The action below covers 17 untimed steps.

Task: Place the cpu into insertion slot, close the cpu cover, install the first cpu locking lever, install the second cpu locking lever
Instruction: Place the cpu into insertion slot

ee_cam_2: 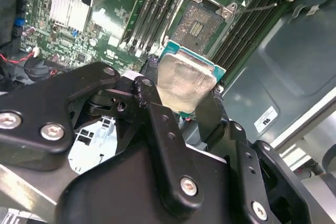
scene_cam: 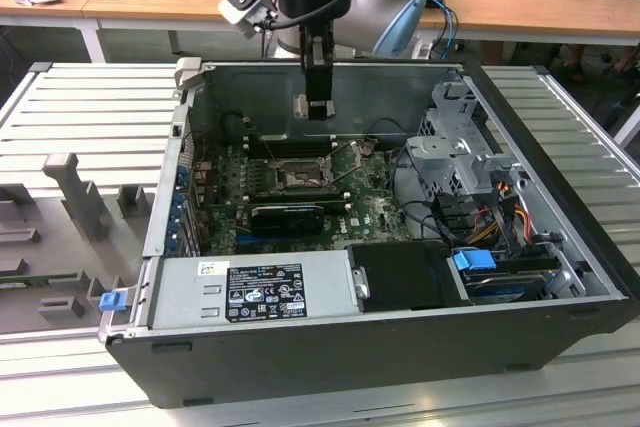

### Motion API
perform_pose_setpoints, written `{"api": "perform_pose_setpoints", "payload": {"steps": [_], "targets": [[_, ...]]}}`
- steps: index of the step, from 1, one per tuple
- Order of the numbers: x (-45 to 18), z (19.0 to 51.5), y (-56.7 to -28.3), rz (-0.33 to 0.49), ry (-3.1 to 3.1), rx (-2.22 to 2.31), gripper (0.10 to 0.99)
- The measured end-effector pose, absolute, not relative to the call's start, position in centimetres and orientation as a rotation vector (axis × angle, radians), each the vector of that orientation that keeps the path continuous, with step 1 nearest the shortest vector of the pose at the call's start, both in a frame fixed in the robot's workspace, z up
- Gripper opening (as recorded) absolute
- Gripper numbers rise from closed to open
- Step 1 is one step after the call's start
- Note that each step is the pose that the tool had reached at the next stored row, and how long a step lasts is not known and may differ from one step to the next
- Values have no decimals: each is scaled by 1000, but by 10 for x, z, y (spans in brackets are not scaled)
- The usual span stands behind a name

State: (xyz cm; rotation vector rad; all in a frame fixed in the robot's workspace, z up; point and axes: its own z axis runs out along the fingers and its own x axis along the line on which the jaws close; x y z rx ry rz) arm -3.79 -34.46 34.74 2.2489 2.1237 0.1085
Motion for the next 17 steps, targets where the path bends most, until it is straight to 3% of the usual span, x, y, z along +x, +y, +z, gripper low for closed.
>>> {"api": "perform_pose_setpoints", "payload": {"steps": [17], "targets": [[-39, 317, -343, 93, 2170, 2220, 529]]}}
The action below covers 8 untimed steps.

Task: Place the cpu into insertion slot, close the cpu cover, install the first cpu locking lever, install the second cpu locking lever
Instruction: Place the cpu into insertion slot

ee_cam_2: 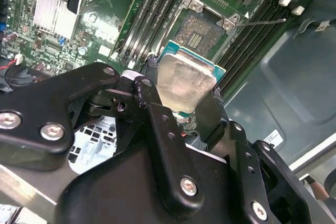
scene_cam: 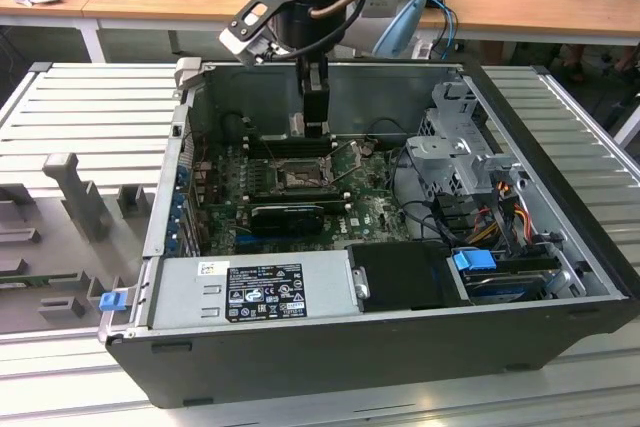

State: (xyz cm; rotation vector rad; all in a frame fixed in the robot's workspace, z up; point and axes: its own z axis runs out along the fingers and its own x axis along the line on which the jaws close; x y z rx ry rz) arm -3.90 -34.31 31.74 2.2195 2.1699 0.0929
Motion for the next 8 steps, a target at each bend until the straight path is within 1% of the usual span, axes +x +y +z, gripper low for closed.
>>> {"api": "perform_pose_setpoints", "payload": {"steps": [8], "targets": [[-39, 300, -342, 91, 2170, 2220, 529]]}}
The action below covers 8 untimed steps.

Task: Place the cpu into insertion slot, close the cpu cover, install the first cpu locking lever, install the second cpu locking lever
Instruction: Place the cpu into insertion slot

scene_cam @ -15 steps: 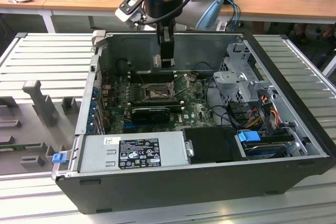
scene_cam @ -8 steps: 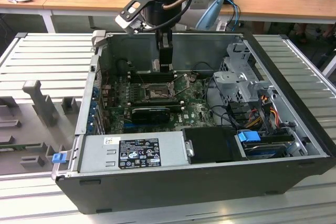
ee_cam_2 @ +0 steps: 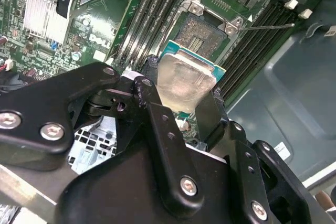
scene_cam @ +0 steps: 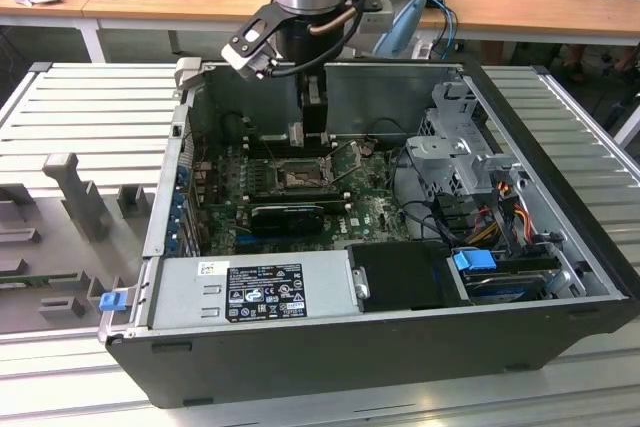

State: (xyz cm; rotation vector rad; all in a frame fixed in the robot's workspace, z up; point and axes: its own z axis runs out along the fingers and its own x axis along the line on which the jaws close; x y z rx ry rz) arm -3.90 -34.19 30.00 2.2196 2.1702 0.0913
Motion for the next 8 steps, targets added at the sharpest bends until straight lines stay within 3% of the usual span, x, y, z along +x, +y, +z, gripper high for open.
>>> {"api": "perform_pose_setpoints", "payload": {"steps": [8], "targets": [[-40, 285, -342, 95, 2170, 2218, 529]]}}
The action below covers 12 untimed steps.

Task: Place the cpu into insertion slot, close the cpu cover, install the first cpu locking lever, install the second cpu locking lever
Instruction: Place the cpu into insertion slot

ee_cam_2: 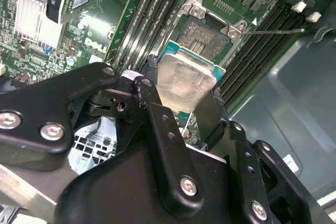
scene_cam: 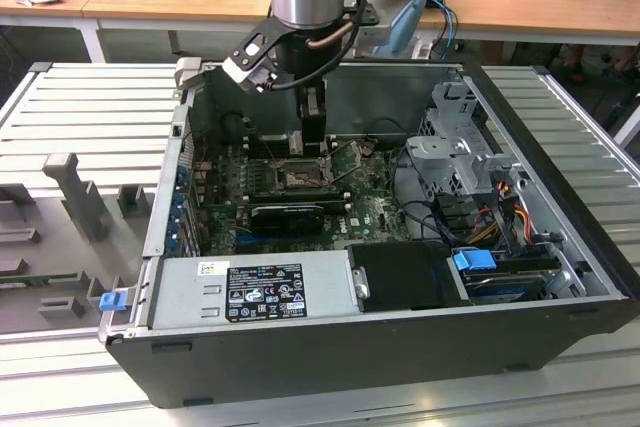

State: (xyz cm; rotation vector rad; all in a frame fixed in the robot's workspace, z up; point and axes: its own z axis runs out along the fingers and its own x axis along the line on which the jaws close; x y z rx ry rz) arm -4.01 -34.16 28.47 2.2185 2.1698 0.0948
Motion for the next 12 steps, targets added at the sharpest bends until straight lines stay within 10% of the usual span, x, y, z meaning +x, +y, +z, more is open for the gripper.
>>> {"api": "perform_pose_setpoints", "payload": {"steps": [12], "targets": [[-41, 260, -336, 100, 2238, 2149, 529]]}}
